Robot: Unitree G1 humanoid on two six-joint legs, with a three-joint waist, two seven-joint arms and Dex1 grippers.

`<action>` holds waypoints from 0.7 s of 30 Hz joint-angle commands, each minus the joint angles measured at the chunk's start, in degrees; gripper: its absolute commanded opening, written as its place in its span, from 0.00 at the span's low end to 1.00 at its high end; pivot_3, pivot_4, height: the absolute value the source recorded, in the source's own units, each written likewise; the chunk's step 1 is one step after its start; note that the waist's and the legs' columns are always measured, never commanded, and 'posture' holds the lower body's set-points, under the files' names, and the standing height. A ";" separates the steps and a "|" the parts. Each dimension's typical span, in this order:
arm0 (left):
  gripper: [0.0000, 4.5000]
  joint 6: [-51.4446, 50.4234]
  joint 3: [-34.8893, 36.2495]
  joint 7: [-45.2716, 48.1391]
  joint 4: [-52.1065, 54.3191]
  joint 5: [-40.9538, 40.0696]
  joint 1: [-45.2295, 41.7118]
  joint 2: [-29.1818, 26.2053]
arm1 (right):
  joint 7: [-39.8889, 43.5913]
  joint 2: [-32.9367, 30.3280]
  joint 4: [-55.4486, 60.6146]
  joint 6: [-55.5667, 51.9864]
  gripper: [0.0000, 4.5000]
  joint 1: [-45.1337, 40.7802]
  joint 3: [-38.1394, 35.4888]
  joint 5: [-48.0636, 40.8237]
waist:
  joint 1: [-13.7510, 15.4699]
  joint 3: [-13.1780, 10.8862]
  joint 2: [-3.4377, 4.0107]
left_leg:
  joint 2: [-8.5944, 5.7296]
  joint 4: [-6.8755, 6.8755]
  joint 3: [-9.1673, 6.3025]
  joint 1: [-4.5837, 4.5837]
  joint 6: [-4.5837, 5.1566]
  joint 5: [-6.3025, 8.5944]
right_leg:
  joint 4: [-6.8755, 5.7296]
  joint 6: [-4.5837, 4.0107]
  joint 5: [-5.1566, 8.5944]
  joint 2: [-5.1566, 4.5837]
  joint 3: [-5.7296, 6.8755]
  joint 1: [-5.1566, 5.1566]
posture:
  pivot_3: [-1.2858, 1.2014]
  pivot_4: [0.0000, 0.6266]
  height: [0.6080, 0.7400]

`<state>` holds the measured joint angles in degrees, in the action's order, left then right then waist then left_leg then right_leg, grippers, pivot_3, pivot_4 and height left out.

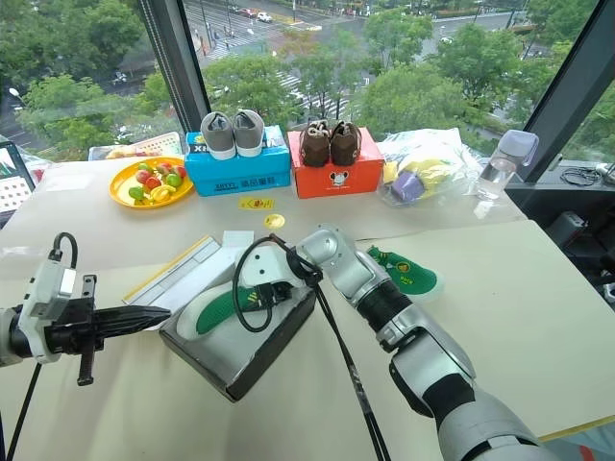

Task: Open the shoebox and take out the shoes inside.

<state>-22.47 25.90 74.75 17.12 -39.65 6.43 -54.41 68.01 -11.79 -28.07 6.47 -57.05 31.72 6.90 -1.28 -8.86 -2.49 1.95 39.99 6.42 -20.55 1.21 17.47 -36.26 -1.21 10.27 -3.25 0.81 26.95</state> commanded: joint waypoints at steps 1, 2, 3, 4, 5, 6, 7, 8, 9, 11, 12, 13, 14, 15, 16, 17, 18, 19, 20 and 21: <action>0.00 0.02 2.01 -0.34 1.65 -0.98 -0.28 -0.44 | 0.38 0.20 0.16 0.66 0.38 1.09 0.70 1.34 | 0.00 0.00 0.00 | 0.00 -0.01 0.00 0.01 0.00 0.00 | 0.00 -0.01 0.00 0.00 0.00 -0.01 | 0.52 0.24 0.93; 0.00 0.02 1.97 -0.37 1.69 -1.00 -0.32 -0.47 | 0.43 0.25 0.73 0.34 0.30 1.38 0.65 1.33 | -0.01 0.00 0.00 | 0.00 -0.02 0.01 0.02 0.00 0.00 | 0.01 -0.01 0.01 0.00 -0.01 -0.01 | 0.52 0.24 0.93; 0.00 -0.08 1.89 -0.47 1.67 -1.09 -0.51 -0.52 | 0.01 0.31 1.31 0.18 0.23 1.69 0.58 1.59 | -0.02 0.00 0.00 | 0.00 -0.03 0.01 0.02 -0.01 -0.01 | 0.01 -0.01 0.01 0.01 -0.01 -0.01 | 0.52 0.24 0.93; 0.00 -0.11 1.81 -0.50 1.65 -1.14 -0.64 -0.56 | -0.27 0.44 1.99 -0.29 0.16 2.02 0.38 1.62 | -0.03 0.00 0.00 | 0.00 -0.04 0.01 0.02 -0.01 -0.01 | 0.02 -0.01 0.01 0.01 -0.02 -0.01 | 0.52 0.24 0.93; 0.00 -0.13 1.76 -0.51 1.59 -1.18 -0.76 -0.60 | -0.47 0.56 2.42 -0.63 0.09 2.23 0.23 1.65 | -0.03 0.01 0.00 | 0.00 -0.05 0.01 0.03 -0.03 -0.02 | 0.02 -0.02 0.01 0.01 -0.02 -0.01 | 0.52 0.24 0.93; 0.00 -0.10 1.71 -0.55 1.52 -1.15 -0.84 -0.63 | -1.05 0.71 2.85 -0.91 0.02 2.43 -0.02 1.78 | -0.03 0.01 0.00 | 0.00 -0.06 0.01 0.03 -0.03 -0.02 | 0.03 -0.02 0.01 0.00 -0.02 -0.01 | 0.52 0.24 0.93; 0.00 -0.10 1.71 -0.55 1.47 -1.20 -0.91 -0.64 | -1.46 0.85 3.15 -1.21 0.02 2.55 -0.27 1.84 | -0.07 0.01 0.00 | 0.00 -0.07 0.02 0.03 -0.03 -0.01 | 0.04 -0.02 0.01 0.00 -0.02 -0.02 | 0.52 0.24 0.93; 0.00 -0.05 1.66 -0.55 1.43 -1.17 -0.97 -0.67 | -1.92 0.97 3.55 -1.65 0.02 2.70 -0.48 1.90 | -0.13 0.01 0.00 | 0.00 -0.07 0.02 0.03 -0.04 -0.02 | 0.04 -0.02 0.01 0.00 -0.03 -0.02 | 0.52 0.24 0.93; 0.00 0.00 1.60 -0.57 1.40 -1.11 -1.06 -0.68 | -2.40 1.07 4.02 -2.11 0.02 2.89 -0.67 1.91 | -0.19 0.01 0.00 | 0.00 -0.07 0.03 0.04 -0.04 -0.02 | 0.04 -0.02 0.01 0.00 -0.03 -0.02 | 0.52 0.24 0.93; 0.00 -0.13 1.45 -0.61 1.35 -1.19 -1.37 -0.76 | -3.32 1.49 5.79 -4.12 0.02 3.45 -1.28 1.44 | -0.26 0.01 0.00 | 0.01 -0.08 0.03 0.04 -0.03 -0.02 | 0.03 -0.02 0.01 0.01 -0.03 -0.02 | 0.52 0.24 0.93; 0.00 -0.18 1.34 -0.66 1.32 -1.16 -1.55 -0.80 | -3.61 1.66 6.94 -5.27 0.02 3.73 -1.64 1.08 | -0.27 0.01 0.00 | 0.01 -0.08 0.02 0.04 -0.03 -0.02 | 0.03 -0.02 0.02 0.01 -0.03 -0.02 | 0.52 0.24 0.93; 0.00 -0.17 1.18 -0.69 1.28 -1.05 -1.76 -0.82 | -3.96 1.77 8.08 -6.43 0.02 3.95 -2.08 0.79 | -0.28 0.01 0.00 | 0.01 -0.08 0.02 0.04 -0.03 -0.02 | 0.02 -0.03 0.02 0.02 -0.03 -0.02 | 0.52 0.24 0.93; 0.00 -0.22 1.05 -0.70 1.24 -1.03 -1.98 -0.84 | -4.17 1.73 9.27 -7.60 0.02 4.09 -2.56 0.49 | -0.33 0.01 0.00 | 0.02 -0.08 0.02 0.05 -0.03 -0.02 | 0.02 -0.03 0.02 0.02 -0.03 -0.02 | 0.52 0.24 0.93; 0.00 -0.29 0.99 -0.67 1.20 -1.01 -2.13 -0.87 | -4.28 1.33 11.19 -8.87 0.02 4.19 -3.18 0.21 | -0.40 0.00 0.00 | 0.02 -0.08 0.01 0.05 -0.03 -0.02 | 0.02 -0.03 0.02 0.03 -0.04 -0.02 | 0.52 0.24 0.93; 0.00 -0.34 0.94 -0.61 1.15 -1.01 -2.25 -0.91 | -4.19 0.81 13.20 -10.16 0.02 4.24 -3.83 -0.21 | -0.45 0.00 0.00 | 0.02 -0.08 0.01 0.04 -0.03 -0.02 | 0.02 -0.03 0.02 0.03 -0.04 -0.01 | 0.52 0.24 0.93; 0.00 -0.41 0.91 -0.58 1.09 -1.03 -2.36 -0.94 | -3.94 0.25 15.31 -11.57 0.02 4.23 -4.55 -0.85 | -0.45 0.00 0.00 | 0.02 -0.08 0.01 0.03 -0.03 -0.02 | 0.02 -0.03 0.02 0.03 -0.03 -0.01 | 0.52 0.24 0.93; 0.00 -0.47 0.94 -0.53 1.10 -1.05 -2.36 -0.96 | -3.62 -0.41 17.78 -13.25 0.02 4.19 -5.37 -1.66 | -0.42 0.00 0.01 | 0.02 -0.08 0.00 0.02 -0.03 -0.02 | 0.03 -0.03 0.02 0.03 -0.02 0.00 | 0.52 0.24 0.93; 0.00 -0.45 0.92 -0.46 1.10 -1.00 -2.38 -0.99 | -2.99 -1.36 20.51 -14.90 0.02 4.06 -6.24 -2.67 | -0.37 0.00 0.01 | 0.02 -0.08 0.00 -0.03 -0.03 -0.02 | 0.04 -0.03 0.02 0.03 -0.01 0.03 | 0.52 0.24 0.93; 0.00 -0.48 0.87 -0.44 1.06 -0.96 -2.46 -1.02 | -2.28 -2.21 23.10 -16.72 0.02 3.89 -7.16 -3.83 | -0.28 0.00 0.01 | 0.01 -0.08 -0.02 -0.09 -0.03 -0.02 | 0.05 -0.03 0.02 0.02 -0.01 0.06 | 0.52 0.24 0.93; 0.00 -0.46 0.90 -0.35 1.06 -0.91 -2.41 -1.06 | -1.42 -3.24 25.96 -18.75 0.02 3.62 -8.30 -5.32 | -0.21 0.00 0.01 | 0.01 -0.08 -0.04 -0.15 -0.03 -0.02 | 0.08 -0.02 0.02 0.02 0.01 0.09 | 0.52 0.24 0.93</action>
<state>-22.76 25.85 74.36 17.13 -39.98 4.64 -54.50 65.46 -13.95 -9.50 -9.04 -52.14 27.87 5.41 -1.49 -8.86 -2.48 1.96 39.92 6.38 -20.73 1.17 17.45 -36.15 -1.23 10.28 -3.23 0.83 27.05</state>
